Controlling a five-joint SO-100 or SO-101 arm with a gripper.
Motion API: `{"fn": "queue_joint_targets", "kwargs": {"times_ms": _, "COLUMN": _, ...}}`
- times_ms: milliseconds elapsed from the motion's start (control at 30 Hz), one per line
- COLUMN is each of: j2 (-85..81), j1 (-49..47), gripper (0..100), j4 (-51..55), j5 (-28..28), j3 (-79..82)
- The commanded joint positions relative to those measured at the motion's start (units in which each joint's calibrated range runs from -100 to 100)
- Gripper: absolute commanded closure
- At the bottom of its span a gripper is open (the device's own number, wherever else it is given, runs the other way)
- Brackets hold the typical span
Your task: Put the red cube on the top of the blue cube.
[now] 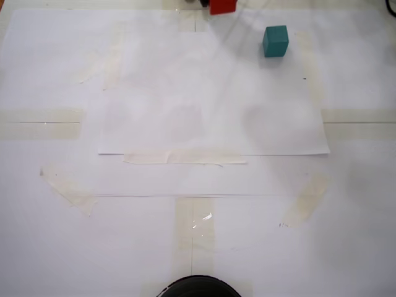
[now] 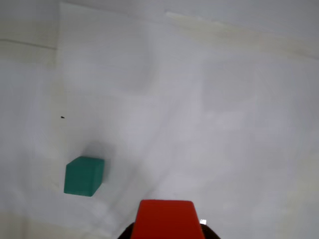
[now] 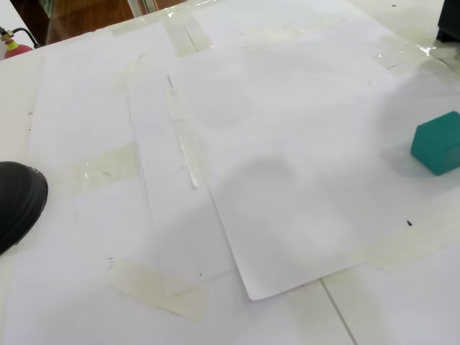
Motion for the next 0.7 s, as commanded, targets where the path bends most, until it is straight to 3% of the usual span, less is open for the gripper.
{"fn": "queue_joint_targets", "kwargs": {"times_ms": 0, "j2": -3.8, "j1": -5.58, "gripper": 91, "j4": -0.99, "j5": -2.49, "j3": 1.76}}
{"fn": "queue_joint_targets", "kwargs": {"times_ms": 667, "j2": -8.52, "j1": -18.15, "gripper": 91, "j4": -8.17, "j5": -10.01, "j3": 12.65}}
